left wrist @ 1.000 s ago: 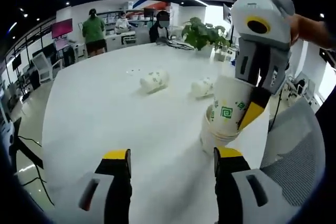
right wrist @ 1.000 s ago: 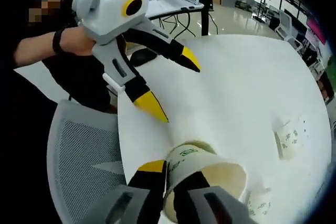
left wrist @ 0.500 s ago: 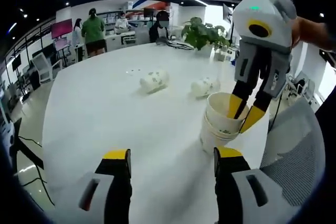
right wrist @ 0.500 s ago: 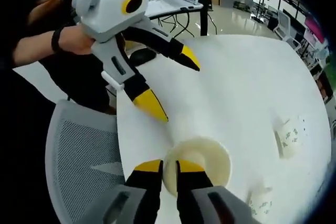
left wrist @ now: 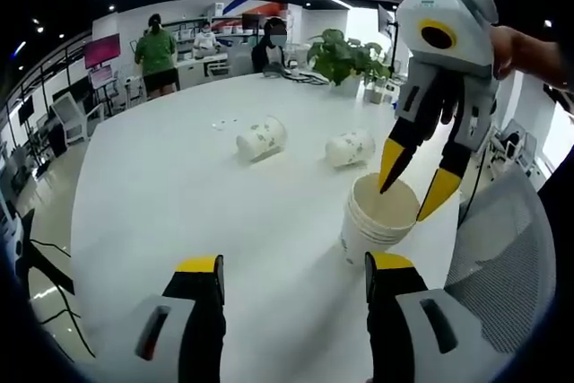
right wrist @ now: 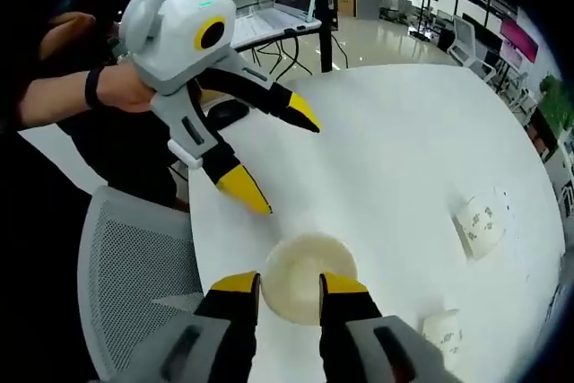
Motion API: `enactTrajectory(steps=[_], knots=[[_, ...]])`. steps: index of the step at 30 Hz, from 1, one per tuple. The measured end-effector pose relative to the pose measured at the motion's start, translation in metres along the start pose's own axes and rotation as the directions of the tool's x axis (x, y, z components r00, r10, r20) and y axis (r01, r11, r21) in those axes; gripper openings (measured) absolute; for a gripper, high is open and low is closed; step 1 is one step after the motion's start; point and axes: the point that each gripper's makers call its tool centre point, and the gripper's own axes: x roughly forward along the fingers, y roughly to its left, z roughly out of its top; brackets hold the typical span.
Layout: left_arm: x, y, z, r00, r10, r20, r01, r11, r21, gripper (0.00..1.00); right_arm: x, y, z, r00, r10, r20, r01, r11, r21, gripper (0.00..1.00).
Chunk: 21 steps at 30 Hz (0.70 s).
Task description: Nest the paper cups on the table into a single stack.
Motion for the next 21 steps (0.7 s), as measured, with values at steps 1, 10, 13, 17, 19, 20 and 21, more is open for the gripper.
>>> enactTrajectory(steps=[1, 10, 13, 17, 19, 20, 21], knots=[[0.001, 0.000, 0.000, 1.000, -0.002, 0.000, 0.002, 1.000, 0.001, 0.62, -0.001, 0.000, 0.000, 1.000, -0.003, 0.010, 0.003, 1.000, 0.006, 0.25], [0.007, 0.002, 0.004, 1.000, -0.014, -0.010, 0.014, 1.000, 0.019, 0.62, -0.018, -0.019, -0.002, 0.987, -0.062, 0.145, 0.049, 0.994, 0.094, 0.33], [0.012, 0.003, 0.008, 1.000, -0.019, -0.014, 0.020, 0.999, 0.027, 0.62, -0.029, -0.019, -0.006, 0.977, -0.090, 0.193, 0.064, 0.989, 0.133, 0.39], [0.020, 0.006, 0.011, 0.999, -0.028, -0.019, 0.029, 0.999, 0.039, 0.62, -0.037, -0.024, -0.009, 0.964, -0.119, 0.237, 0.080, 0.983, 0.166, 0.44], [0.021, 0.006, 0.012, 0.999, -0.031, -0.021, 0.032, 0.999, 0.044, 0.62, -0.040, -0.024, -0.014, 0.959, -0.129, 0.254, 0.084, 0.980, 0.180, 0.45], [0.022, 0.006, 0.013, 0.999, -0.034, -0.022, 0.035, 0.998, 0.049, 0.62, -0.043, -0.027, -0.017, 0.952, -0.142, 0.272, 0.088, 0.976, 0.201, 0.46], [0.023, 0.005, 0.014, 0.999, -0.035, -0.023, 0.036, 0.998, 0.052, 0.62, -0.044, -0.028, -0.019, 0.948, -0.149, 0.280, 0.091, 0.973, 0.210, 0.48]])
